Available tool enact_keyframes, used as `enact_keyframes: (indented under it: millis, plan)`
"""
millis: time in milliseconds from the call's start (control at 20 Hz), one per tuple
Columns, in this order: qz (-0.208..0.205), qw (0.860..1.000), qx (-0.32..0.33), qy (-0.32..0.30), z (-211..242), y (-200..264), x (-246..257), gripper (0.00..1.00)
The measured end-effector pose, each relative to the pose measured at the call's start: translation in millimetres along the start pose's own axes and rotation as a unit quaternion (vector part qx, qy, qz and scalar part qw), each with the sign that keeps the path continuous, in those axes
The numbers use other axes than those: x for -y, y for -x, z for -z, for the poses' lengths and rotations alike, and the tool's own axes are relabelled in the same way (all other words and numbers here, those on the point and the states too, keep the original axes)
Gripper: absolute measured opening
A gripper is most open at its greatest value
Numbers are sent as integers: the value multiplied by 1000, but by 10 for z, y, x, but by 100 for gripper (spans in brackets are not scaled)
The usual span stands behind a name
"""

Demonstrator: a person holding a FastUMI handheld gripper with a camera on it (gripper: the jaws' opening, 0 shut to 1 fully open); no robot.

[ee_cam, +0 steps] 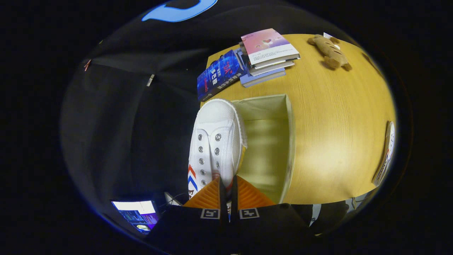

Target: Open the storage box then place both shoes into the box .Put the left shoe in first, then the right shoe, with the right side of both shoes facing outward in a uniform manner.

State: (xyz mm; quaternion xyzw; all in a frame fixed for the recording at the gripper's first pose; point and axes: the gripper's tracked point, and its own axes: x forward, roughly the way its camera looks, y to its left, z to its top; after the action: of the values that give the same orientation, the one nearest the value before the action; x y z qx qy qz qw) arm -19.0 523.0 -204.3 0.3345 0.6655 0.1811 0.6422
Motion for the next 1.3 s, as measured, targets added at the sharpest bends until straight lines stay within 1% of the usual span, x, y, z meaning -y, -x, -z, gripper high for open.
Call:
enact_keyframes:
  millis: [100, 350, 750, 950, 1000, 1100, 1200, 1250, 1300]
  plan:
    - [15, 1000, -7, 0, 26, -141, -17, 5]
    - [37, 999, -11, -11, -5, -334, -19, 5]
    - [48, 998, -22, -15, 8, -520, 8, 5]
    - [40, 999, -27, -18, 49, -596, 5, 6]
    - [41, 999, -28, -17, 47, -603, 21, 9]
    - [32, 999, -28, -19, 23, -581, -14, 10]
    - [30, 999, -33, -17, 34, -626, 19, 17]
    - [3, 999, -35, -23, 36, -618, -88, 20]
    - [-25, 998, -39, -37, 40, -629, -245, 27]
